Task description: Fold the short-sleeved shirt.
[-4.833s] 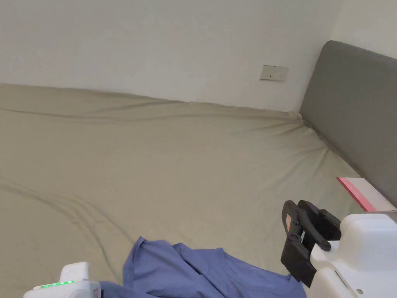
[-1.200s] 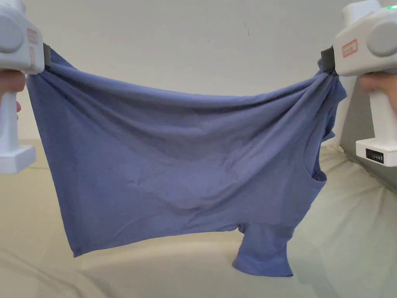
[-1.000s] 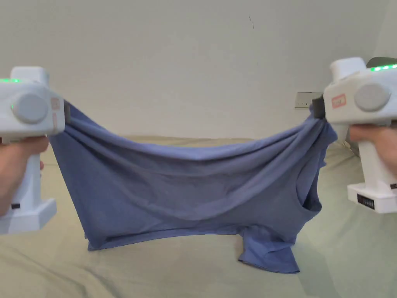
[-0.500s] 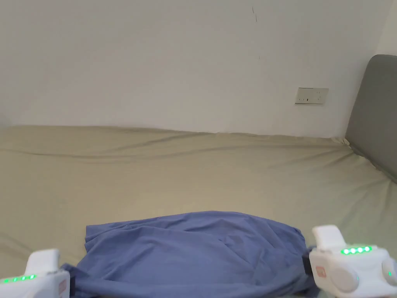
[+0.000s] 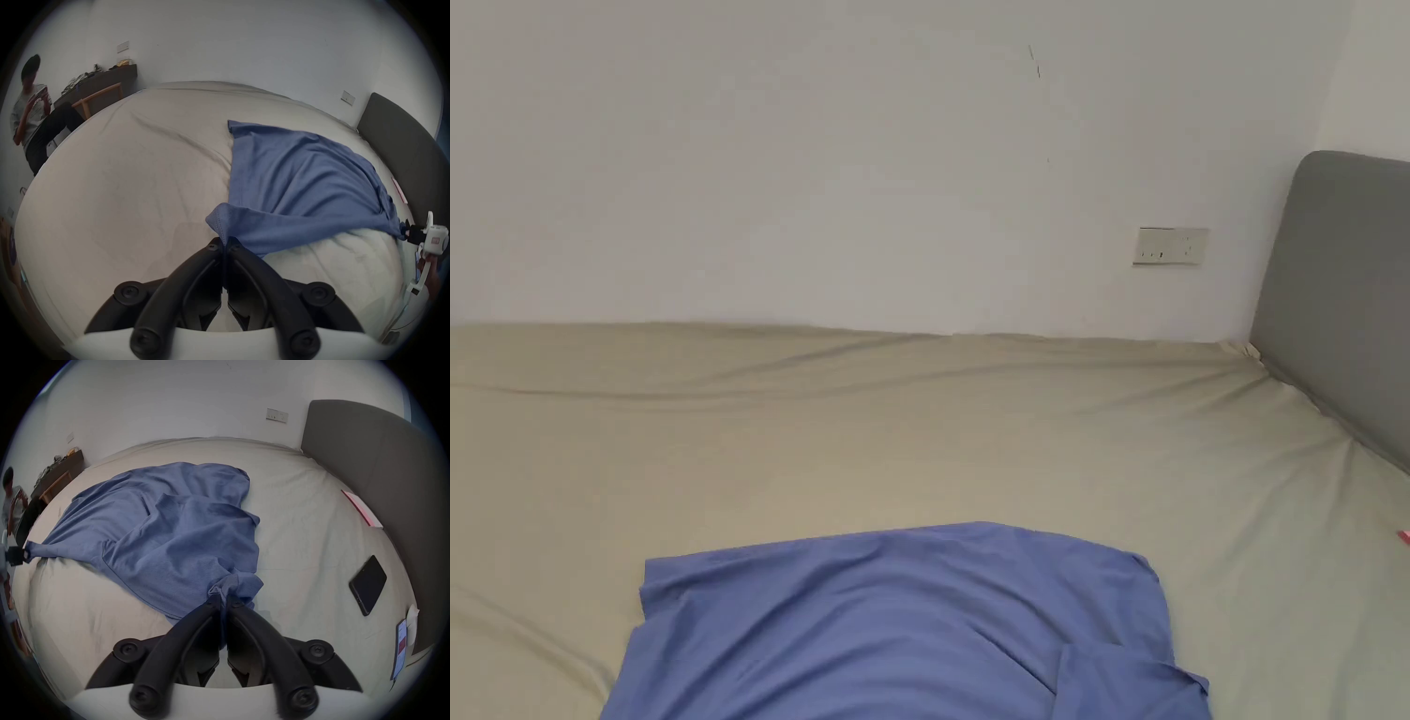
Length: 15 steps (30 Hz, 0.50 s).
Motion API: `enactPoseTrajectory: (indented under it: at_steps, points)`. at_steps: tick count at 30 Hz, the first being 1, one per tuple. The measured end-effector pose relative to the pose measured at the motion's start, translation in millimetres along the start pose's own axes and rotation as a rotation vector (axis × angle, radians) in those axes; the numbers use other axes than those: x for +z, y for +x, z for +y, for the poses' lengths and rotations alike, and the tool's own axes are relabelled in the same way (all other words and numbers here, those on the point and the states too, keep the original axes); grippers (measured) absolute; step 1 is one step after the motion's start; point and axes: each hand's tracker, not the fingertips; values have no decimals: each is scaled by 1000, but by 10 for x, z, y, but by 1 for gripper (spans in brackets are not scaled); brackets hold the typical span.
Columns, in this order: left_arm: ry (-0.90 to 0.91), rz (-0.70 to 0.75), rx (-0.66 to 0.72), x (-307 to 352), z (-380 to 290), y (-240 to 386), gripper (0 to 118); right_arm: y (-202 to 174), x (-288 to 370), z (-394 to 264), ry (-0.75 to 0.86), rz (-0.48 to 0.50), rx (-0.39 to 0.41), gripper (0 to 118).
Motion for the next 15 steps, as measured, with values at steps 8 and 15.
enactPoseTrajectory:
  at_steps: [8, 15]
  points:
    - [-7, -2, -14, 417, -133, -112, 0, 196, 592, -245, 8, 54, 44, 5]
    - [-44, -21, -38, 849, -626, -232, 0, 308, 1140, -799, -13, 90, 35, 5]
